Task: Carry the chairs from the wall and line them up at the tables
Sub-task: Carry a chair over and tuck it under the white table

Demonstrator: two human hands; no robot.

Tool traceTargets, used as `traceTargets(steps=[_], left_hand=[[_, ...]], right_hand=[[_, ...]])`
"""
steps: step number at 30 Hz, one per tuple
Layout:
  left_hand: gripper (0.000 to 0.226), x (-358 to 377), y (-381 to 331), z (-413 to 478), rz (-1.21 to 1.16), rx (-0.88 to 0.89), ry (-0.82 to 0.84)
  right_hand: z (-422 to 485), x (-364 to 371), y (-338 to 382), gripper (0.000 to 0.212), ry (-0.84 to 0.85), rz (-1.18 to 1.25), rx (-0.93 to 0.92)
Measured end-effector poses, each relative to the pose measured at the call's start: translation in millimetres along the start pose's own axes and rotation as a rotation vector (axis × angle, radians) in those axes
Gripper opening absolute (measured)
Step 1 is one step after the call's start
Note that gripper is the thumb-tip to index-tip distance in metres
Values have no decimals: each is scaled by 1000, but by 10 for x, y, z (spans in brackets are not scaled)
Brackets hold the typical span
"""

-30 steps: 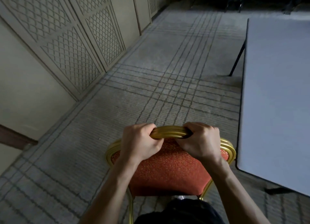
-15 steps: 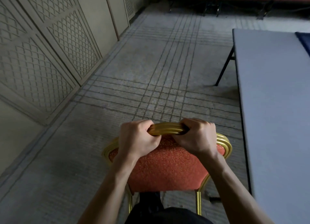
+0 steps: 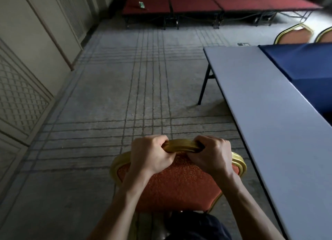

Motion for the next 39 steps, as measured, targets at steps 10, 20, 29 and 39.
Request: traceTargets(steps=[10, 20, 29, 39], left_hand=[[32, 850, 271, 1974, -8, 66, 77], [32, 1428, 249, 3646, -38, 140, 127], [28, 2136, 392, 5306, -118, 258, 233], [30, 2854, 65, 6732, -196, 482, 405]], right_hand=[[1461, 882, -1076, 37, -33, -42, 65], [2745, 1264, -1942, 41, -42, -95, 138], [3918, 1767, -2586, 38, -124, -206, 269], [4669, 1973, -3307, 35, -152, -382, 527]])
Point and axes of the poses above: each hand's wrist, its own z-axis towards the middle knuckle, its own x-axis out of the palm, y = z × x, the point moved 2 cm from there along z, towards the middle knuckle, and after that the axes turned 11 degrees about -x, right-handed, at the moved point
